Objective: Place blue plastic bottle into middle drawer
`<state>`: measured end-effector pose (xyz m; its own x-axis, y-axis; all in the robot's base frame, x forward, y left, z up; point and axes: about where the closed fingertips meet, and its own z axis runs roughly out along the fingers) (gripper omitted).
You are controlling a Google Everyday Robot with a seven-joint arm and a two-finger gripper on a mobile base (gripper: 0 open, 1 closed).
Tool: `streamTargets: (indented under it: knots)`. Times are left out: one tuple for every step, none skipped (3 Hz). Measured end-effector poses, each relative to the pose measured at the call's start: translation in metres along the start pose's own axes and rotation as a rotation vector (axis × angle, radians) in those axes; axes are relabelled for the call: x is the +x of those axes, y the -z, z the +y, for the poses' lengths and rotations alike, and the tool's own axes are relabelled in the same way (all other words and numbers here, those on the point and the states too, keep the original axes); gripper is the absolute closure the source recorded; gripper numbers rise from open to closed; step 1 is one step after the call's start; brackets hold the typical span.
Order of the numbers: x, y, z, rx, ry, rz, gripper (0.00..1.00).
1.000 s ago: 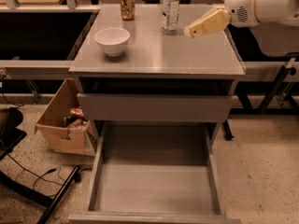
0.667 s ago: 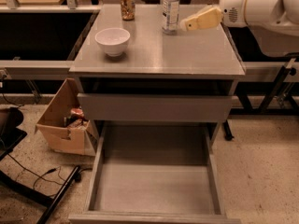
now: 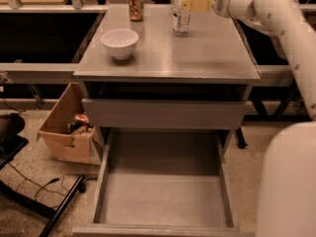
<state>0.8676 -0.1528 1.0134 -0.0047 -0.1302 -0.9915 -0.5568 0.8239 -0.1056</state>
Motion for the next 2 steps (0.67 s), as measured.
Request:
streamTargets:
  knots:
    - [0.008, -0.041, -0.019, 0.057, -0.02, -0.02, 0.0]
    - [0.028, -0.077, -0.022, 0.084, -0.052, -0.008, 0.0]
